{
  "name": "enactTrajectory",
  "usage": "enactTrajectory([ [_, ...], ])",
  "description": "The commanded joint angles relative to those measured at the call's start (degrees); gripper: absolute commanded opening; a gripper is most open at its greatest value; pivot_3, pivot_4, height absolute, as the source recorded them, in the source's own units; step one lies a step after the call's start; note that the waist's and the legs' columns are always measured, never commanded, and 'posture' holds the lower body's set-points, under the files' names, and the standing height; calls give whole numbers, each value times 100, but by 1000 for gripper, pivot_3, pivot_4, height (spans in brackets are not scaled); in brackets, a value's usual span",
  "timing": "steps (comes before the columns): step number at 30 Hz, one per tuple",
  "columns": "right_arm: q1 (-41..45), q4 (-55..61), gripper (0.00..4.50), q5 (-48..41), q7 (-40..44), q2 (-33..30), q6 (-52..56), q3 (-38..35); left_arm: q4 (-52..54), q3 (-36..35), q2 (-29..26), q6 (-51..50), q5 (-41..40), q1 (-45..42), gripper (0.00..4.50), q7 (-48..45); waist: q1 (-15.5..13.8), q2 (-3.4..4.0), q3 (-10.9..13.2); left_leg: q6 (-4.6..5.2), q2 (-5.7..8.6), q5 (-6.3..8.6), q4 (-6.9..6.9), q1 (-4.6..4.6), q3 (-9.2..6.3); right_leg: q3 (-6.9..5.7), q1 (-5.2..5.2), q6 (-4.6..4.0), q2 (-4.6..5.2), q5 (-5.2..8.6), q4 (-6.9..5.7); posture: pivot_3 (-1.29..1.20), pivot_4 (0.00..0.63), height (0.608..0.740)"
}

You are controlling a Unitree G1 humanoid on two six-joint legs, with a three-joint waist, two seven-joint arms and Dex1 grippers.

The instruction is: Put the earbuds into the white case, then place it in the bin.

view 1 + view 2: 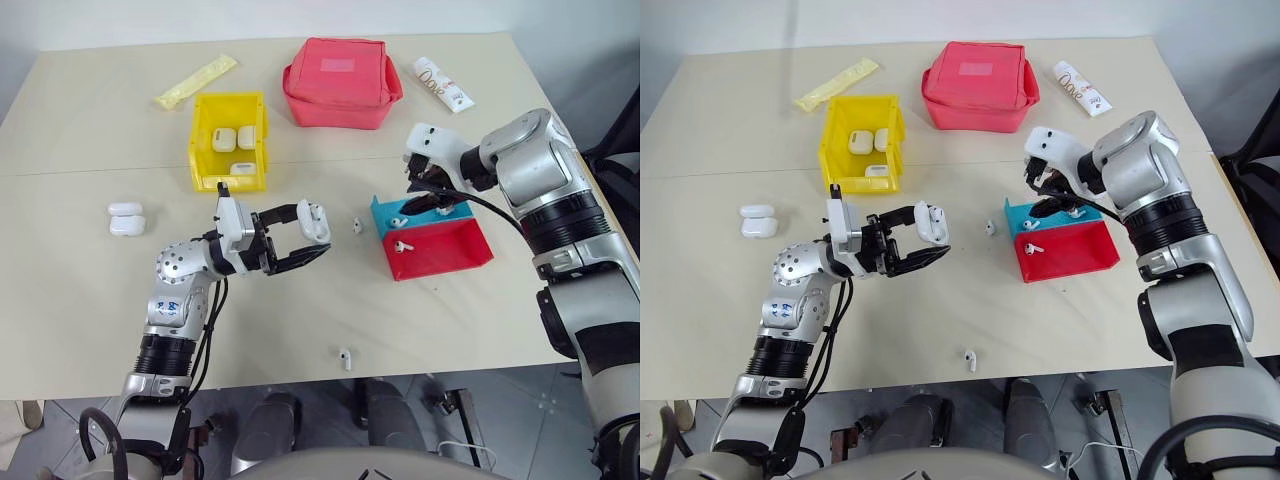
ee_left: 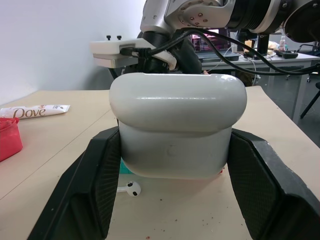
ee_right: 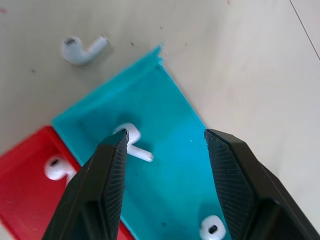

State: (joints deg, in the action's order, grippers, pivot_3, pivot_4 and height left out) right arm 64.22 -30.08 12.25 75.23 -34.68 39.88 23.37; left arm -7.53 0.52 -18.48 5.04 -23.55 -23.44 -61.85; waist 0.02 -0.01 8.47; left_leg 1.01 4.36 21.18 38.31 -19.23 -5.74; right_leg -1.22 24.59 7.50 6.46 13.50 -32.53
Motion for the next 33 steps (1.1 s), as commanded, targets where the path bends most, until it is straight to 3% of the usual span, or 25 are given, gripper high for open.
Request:
enactTrajectory([
  [1,-1,320,2516,-22,116,-72,133,86,80,-91,-28,114,-115,-51,2787,-36,3,0,0,0,0,0,0,0,0,0,0,0,0,0,0,0,150,740],
  [33,19,-324,2516,234,141,91,-477,606,596,-95,-28,62,-133,413,2787,245,3,-1,-1,0,0,0,0,0,0,0,0,0,-1,0,0,0,150,740],
])
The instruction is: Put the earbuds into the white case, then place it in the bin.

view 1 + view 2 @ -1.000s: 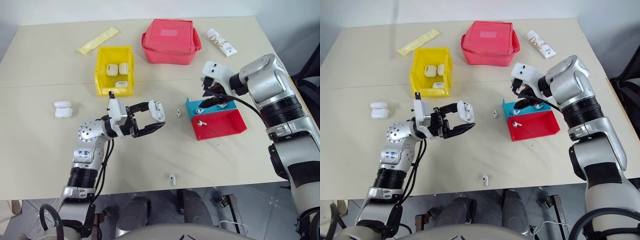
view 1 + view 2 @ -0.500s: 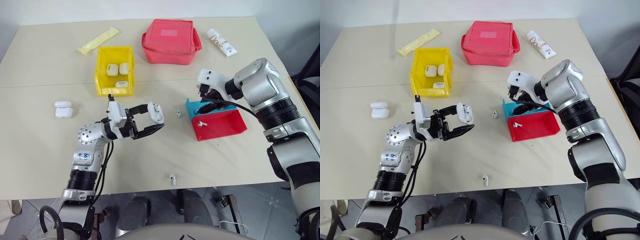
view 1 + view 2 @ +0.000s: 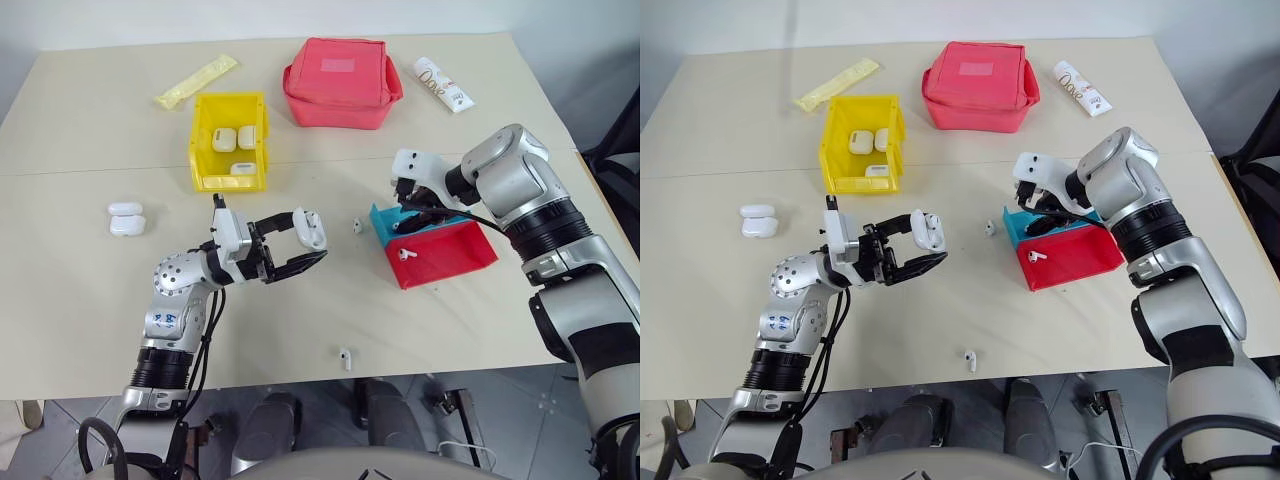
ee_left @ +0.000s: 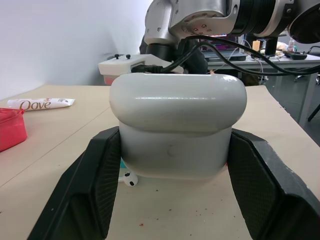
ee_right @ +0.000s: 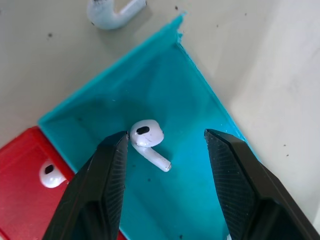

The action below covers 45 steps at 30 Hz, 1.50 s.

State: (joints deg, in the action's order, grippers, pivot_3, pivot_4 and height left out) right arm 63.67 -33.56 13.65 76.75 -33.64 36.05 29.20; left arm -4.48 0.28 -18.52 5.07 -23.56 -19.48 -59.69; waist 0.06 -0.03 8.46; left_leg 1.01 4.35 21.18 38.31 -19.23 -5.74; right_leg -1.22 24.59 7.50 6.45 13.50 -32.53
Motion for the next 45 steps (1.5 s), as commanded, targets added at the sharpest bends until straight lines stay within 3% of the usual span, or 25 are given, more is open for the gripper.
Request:
enactTrajectory([
  [1,76,-1,2516,104,-23,-8,-116,21,290,-69,-23,60,-132,16,2787,32,-1,0,0,0,0,0,0,0,0,0,0,0,0,0,0,0,150,740],
  [19,40,-119,2516,113,-116,76,-127,-83,299,-37,-7,25,-115,-9,2787,44,0,0,0,0,0,0,0,0,0,0,0,0,0,0,0,0,150,740],
  [22,50,-85,1952,90,-108,83,-96,-102,277,-34,0,30,-110,-26,2787,46,0,0,0,0,0,0,0,0,0,0,0,0,0,0,0,0,150,740],
  [26,60,-96,617,71,-123,91,-85,-130,244,-24,13,36,-102,-56,2787,43,0,0,0,0,0,0,0,0,0,0,0,0,0,0,0,0,150,740],
  [27,63,-92,514,67,-132,89,-79,-141,234,-24,14,39,-102,-64,2787,41,0,0,0,0,0,0,0,0,0,0,0,0,0,0,0,0,150,740],
  [45,70,271,514,-330,46,-469,361,-620,15,1,62,72,-99,-228,2787,-40,-3,0,0,0,0,0,-1,0,1,1,0,0,0,0,1,0,150,740],
])
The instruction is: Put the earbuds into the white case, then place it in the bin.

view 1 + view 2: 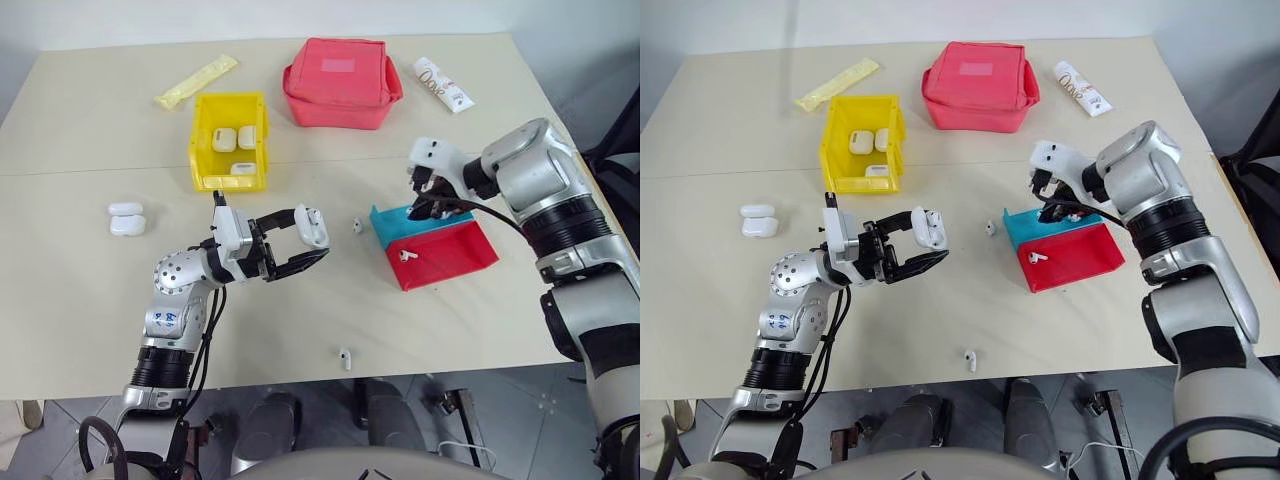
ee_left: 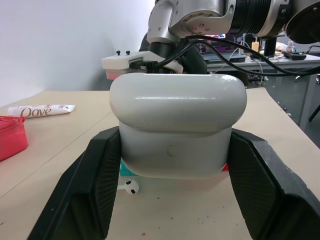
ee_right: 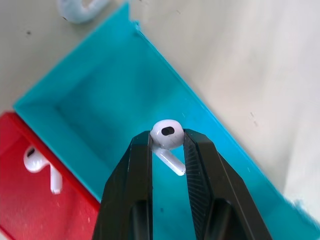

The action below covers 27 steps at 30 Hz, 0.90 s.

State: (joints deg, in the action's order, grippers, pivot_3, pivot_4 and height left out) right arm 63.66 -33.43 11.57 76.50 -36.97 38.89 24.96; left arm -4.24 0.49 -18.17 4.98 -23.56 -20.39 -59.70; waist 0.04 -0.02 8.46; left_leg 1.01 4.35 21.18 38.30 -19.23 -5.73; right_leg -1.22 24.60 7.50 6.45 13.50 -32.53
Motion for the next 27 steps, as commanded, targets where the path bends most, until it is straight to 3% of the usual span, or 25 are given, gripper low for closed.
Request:
enactTrajectory([
  [1,57,301,514,-141,91,-162,106,-211,-31,-16,34,88,-96,-154,2787,-44,0,0,0,0,0,0,0,0,0,0,0,0,0,0,0,0,150,740],
  [8,-21,528,514,-350,56,-268,408,-336,-147,1,78,113,-91,-253,2787,-100,-5,0,0,0,1,0,1,0,0,0,-1,0,1,0,0,0,150,740],
  [18,-836,2487,514,-1920,27,-399,1324,-1768,-225,22,146,122,-83,-262,2787,-195,-38,-1,0,0,1,0,2,-2,-3,-2,-3,0,2,0,2,0,150,740],
  [22,-1887,4715,514,-3740,-386,286,2626,-3524,-505,121,214,120,-105,-388,2787,-435,-132,-4,-2,-1,-1,2,3,-2,-5,-2,-5,0,3,0,3,0,150,740],
  [27,-2525,6039,514,-4980,-1350,1219,3062,-4398,-946,242,381,190,-102,-798,2787,-808,-174,-5,-2,-1,2,3,30,-6,-8,-2,-10,2,5,-1,-9,0,150,740],
])
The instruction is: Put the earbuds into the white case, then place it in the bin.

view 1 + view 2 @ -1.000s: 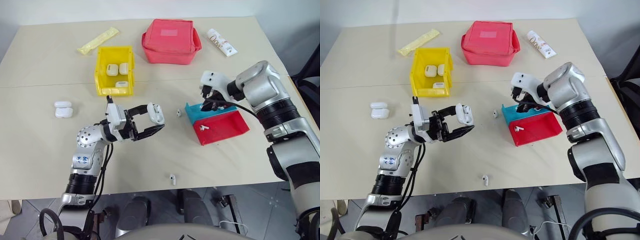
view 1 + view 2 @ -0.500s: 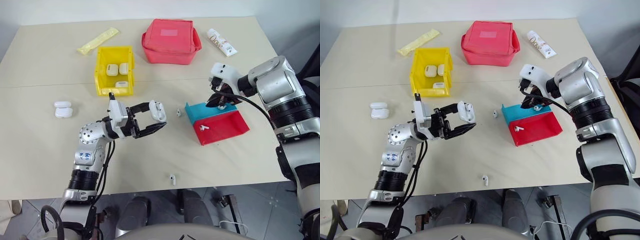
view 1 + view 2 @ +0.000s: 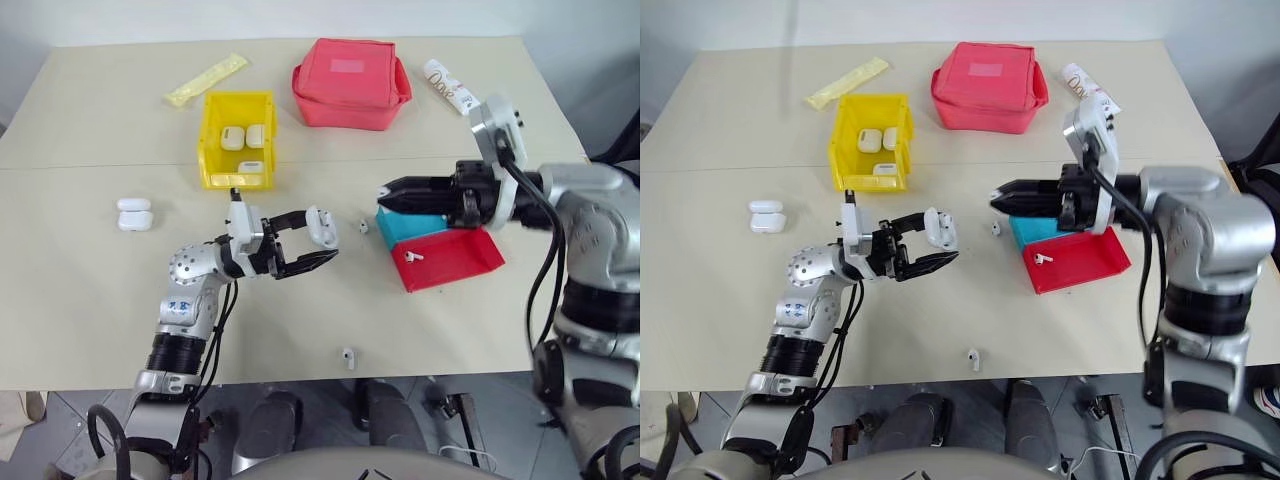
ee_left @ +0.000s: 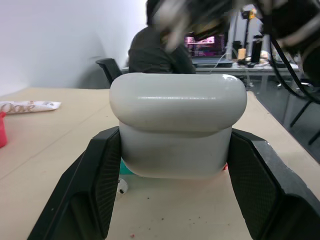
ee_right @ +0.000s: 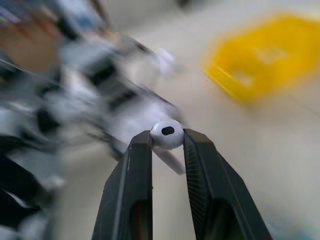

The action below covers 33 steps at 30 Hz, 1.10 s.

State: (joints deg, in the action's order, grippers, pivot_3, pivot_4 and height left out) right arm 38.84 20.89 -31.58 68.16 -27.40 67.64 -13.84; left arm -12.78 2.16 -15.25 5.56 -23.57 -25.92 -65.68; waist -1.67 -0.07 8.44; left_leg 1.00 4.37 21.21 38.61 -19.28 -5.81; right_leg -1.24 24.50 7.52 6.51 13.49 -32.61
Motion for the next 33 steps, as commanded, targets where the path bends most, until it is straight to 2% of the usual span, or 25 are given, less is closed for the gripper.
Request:
enactTrajectory([
  [1,-92,721,514,-843,-704,394,234,-586,-177,97,125,155,-95,-328,2787,-281,-4,-1,-1,3,3,2,5,1,-1,1,-3,0,1,0,-4,0,150,740],
  [8,-511,1128,514,-1633,-1649,724,96,-518,-488,163,301,211,-121,-720,2787,-646,24,-3,-2,5,3,3,0,2,0,2,4,-1,0,0,-11,0,150,740],
  [13,-818,1138,514,-1842,-2086,637,-121,-310,-568,141,365,213,-131,-889,2787,-864,24,-4,-3,6,4,3,2,3,2,3,3,-1,0,1,-11,0,150,740],
  [33,-1817,1277,514,-2453,-2926,327,-733,172,-547,-3,370,137,-211,-1078,2787,-881,20,-4,-3,10,3,4,1,3,1,4,0,-1,-2,1,-4,0,150,740],
])
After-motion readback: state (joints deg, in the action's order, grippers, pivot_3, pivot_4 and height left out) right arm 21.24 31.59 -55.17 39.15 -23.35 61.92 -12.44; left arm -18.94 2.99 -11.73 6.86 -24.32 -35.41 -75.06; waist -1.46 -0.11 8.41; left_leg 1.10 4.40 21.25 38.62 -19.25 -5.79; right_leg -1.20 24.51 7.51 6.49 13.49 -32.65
